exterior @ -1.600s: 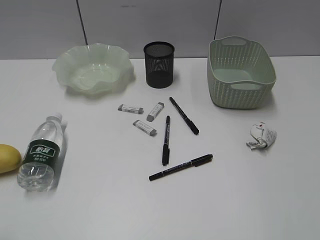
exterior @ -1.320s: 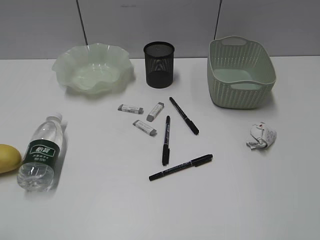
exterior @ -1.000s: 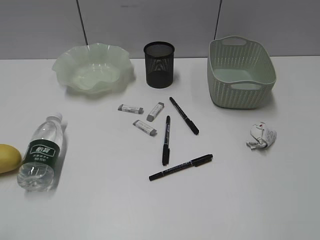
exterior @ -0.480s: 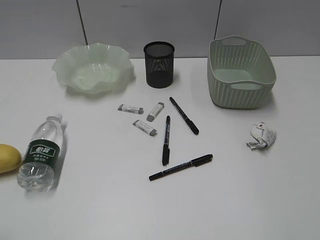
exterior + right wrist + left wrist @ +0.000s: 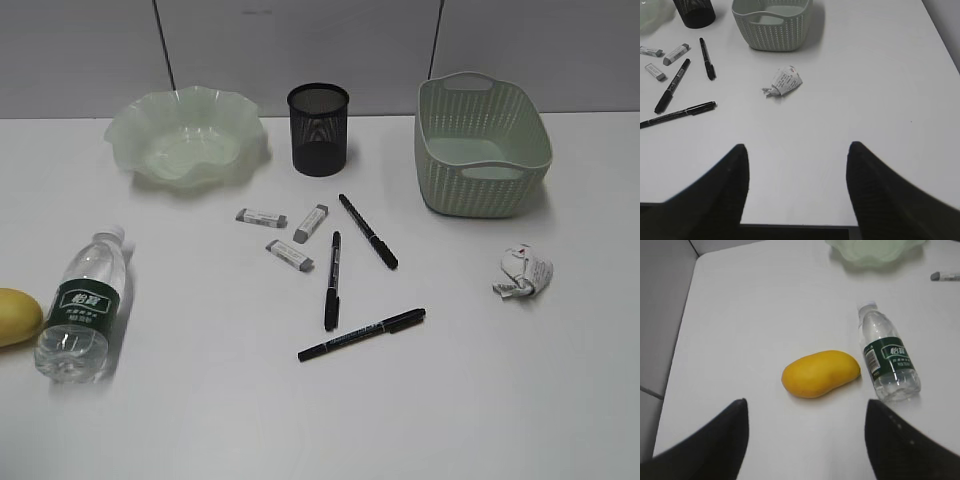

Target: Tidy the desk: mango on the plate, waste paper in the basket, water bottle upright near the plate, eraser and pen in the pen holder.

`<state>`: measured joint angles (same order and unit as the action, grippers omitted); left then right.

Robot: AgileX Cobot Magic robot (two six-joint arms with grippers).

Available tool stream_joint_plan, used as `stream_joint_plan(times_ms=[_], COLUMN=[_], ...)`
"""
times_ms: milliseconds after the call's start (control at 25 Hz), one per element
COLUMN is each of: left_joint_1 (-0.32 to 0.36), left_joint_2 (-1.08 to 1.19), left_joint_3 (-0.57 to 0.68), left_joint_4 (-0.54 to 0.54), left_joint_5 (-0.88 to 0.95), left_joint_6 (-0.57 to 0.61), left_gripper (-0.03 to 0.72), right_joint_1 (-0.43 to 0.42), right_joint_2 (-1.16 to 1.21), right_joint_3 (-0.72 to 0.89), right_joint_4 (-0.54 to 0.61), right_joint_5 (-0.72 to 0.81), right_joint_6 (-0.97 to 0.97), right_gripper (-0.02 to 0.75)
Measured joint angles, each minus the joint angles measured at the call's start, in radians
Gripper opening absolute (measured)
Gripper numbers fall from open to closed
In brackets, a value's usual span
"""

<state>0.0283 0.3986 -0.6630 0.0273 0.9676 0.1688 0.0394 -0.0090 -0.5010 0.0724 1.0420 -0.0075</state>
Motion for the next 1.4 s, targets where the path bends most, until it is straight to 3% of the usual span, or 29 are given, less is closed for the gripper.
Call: stream_joint_plan(times_ms=[120,440,640,880,1000,1400], left_joint_1=[0.000,0.000,0.000,0.000,0.000,0.000], left_joint_2=[0.176,0.699,0.909,1.037,1.069,1.181], left_joint_3=[-0.052,-0.241,-0.311,-0.317,-0.317,-0.319], left_joint_4=[-0.005,-0.086,-0.105,-0.134,-0.137,-0.145], left_joint_5=[-0.021,0.073,0.041,-0.003,-0.073,-0.069], left_joint_6=[0.089,0.485,0.647,0.941,1.000,1.033], left_gripper=[0.553,0.554,0.554,0.554,0.561,0.608], right_joint_1=[0.000,0.000,0.000,0.000,0.000,0.000], right_joint_2=[0.000,0.000,0.000,0.000,0.000,0.000], right_joint_3=[0.000,0.000,0.000,0.000,0.000,0.000], right_joint_4=[0.000,0.000,0.000,0.000,0.000,0.000], right_joint_5=[0.000,0.000,0.000,0.000,0.000,0.000], right_joint_6=[0.000,0.000,0.000,0.000,0.000,0.000], right_gripper=[0.491,0.491,0.491,0.491,0.491,0.491])
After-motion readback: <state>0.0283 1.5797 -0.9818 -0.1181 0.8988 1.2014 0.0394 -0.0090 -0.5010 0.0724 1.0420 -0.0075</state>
